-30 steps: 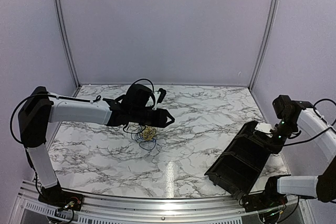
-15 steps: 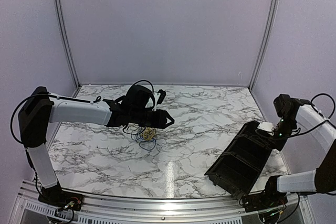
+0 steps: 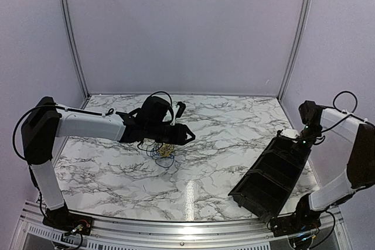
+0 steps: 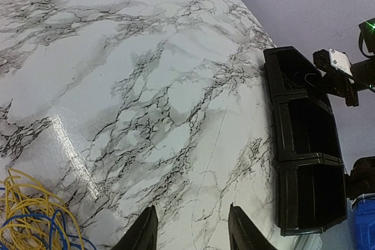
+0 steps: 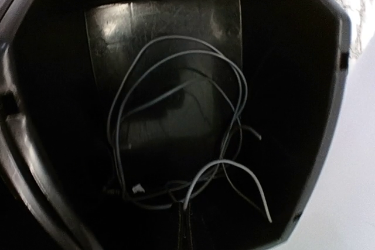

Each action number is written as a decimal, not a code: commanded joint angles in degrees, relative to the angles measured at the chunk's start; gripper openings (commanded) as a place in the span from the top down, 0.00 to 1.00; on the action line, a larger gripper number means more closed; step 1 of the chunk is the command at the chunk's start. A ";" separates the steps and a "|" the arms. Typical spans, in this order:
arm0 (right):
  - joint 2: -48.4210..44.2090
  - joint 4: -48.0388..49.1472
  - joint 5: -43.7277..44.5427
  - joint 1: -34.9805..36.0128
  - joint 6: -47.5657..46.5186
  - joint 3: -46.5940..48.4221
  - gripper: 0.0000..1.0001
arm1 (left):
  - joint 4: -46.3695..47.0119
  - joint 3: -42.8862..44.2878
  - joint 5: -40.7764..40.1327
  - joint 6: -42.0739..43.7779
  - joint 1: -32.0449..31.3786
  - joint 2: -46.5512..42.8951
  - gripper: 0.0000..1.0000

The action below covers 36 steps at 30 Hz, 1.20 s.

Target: Untangle the cables

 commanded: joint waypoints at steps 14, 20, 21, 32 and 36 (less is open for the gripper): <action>4.79 4.83 -6.95 -1.19 4.38 4.54 0.71 | 2.28 -1.87 0.65 -0.05 -0.16 0.34 0.55; -0.27 -1.37 -8.52 -1.19 4.84 9.63 0.62 | -0.71 -2.69 -3.99 4.68 -0.17 -3.68 0.02; -0.79 -2.28 -8.96 -1.14 5.07 10.42 0.62 | -1.37 -2.75 -5.79 5.34 -0.18 -4.62 0.01; -1.33 -0.33 -9.03 -0.22 4.88 6.84 0.59 | -6.92 -3.54 -17.54 12.76 -0.17 -11.56 0.01; -0.26 1.14 -8.96 -0.22 4.77 4.33 0.60 | -6.92 -3.55 -17.66 12.03 -0.16 -11.86 0.01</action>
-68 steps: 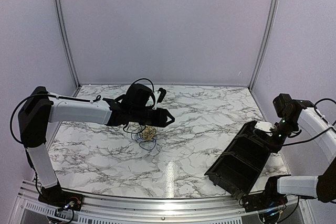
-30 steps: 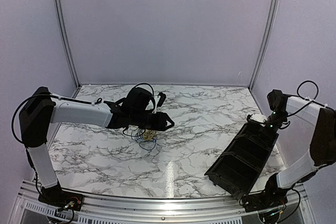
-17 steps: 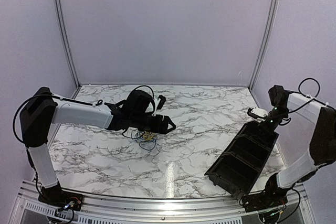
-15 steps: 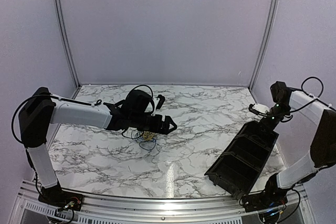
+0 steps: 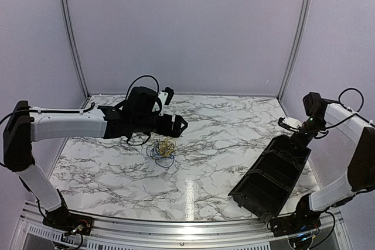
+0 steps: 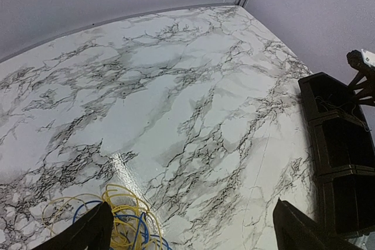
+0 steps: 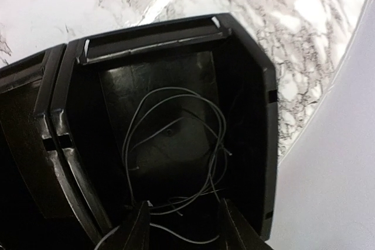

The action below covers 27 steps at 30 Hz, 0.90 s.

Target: Untangle the cables

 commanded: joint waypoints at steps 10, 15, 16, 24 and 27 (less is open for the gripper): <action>-7.69 -7.25 -4.37 0.47 -0.34 -3.15 0.62 | -1.18 -2.09 -6.96 -0.67 -0.12 -3.12 0.01; -9.43 -8.54 -4.27 0.57 -0.30 -6.77 0.61 | -0.05 -2.83 -14.74 -1.97 -0.12 -4.25 0.01; -9.55 -8.47 -4.33 0.64 -0.35 -7.07 0.60 | -0.78 -2.34 -15.72 -1.96 -0.12 -4.01 0.01; -7.92 -8.73 -4.44 0.92 0.64 -6.86 0.67 | -8.76 0.88 -21.69 -4.68 -0.13 -0.72 0.01; -7.12 -8.72 -4.21 0.92 0.98 -6.84 0.75 | -9.01 0.73 -21.58 -5.32 -0.17 -0.40 0.01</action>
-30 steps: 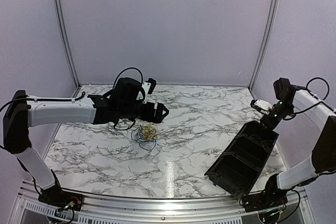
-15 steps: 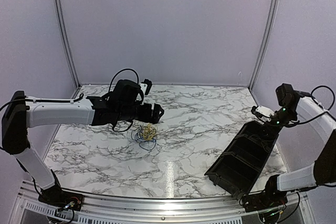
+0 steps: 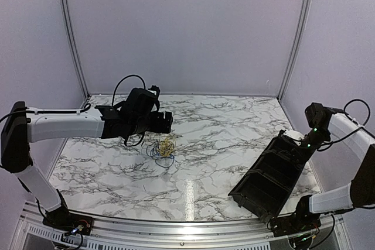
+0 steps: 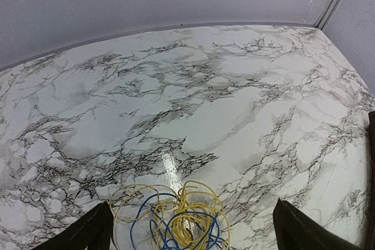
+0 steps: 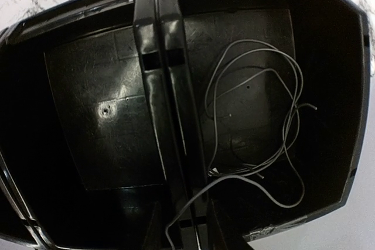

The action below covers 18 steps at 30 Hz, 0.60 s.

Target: Untangle the cables

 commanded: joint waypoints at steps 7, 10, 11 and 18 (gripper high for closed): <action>1.56 -1.13 -0.21 0.61 1.77 2.57 0.97 | -6.03 1.80 -8.71 -2.09 -0.13 1.21 0.01; 1.65 -1.01 0.49 0.55 1.64 3.93 1.00 | -6.15 1.97 -8.77 -1.90 -0.05 1.47 0.01; 1.65 -0.45 0.81 0.55 1.76 4.54 1.00 | -6.14 2.15 -8.21 -1.59 -0.12 1.77 0.01; 4.84 7.40 0.62 0.53 1.78 5.68 1.00 | -5.85 3.16 -1.09 2.26 -0.35 3.61 0.01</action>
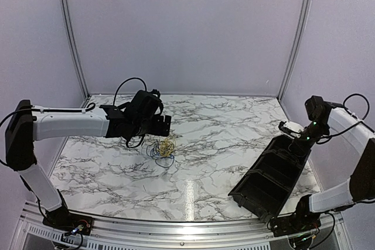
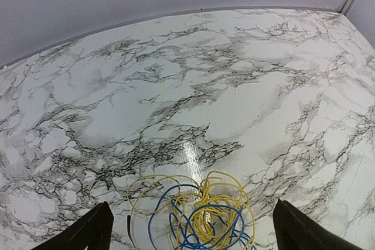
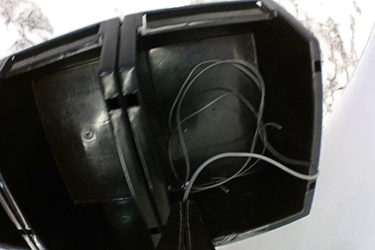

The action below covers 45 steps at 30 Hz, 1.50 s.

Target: Untangle the cables

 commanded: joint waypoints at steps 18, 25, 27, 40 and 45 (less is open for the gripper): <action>8.24 11.46 3.85 -0.73 -0.22 -0.29 0.68 | 3.13 -2.28 1.58 3.54 -0.83 -2.59 0.01; 5.84 6.09 2.03 -0.64 0.42 3.07 0.64 | 3.32 -1.98 1.59 3.84 -0.82 -2.01 0.01; 5.46 3.50 0.22 -0.57 1.15 5.04 0.63 | 3.33 -2.14 1.14 3.95 -0.85 -2.41 0.01; 5.11 2.29 -4.95 9.63 3.67 9.17 0.61 | -9.06 1.51 -17.31 3.46 -0.65 -3.11 0.01; 4.43 1.28 -1.55 9.58 2.87 7.64 0.62 | -12.07 2.44 -15.55 1.82 -0.29 -2.63 0.01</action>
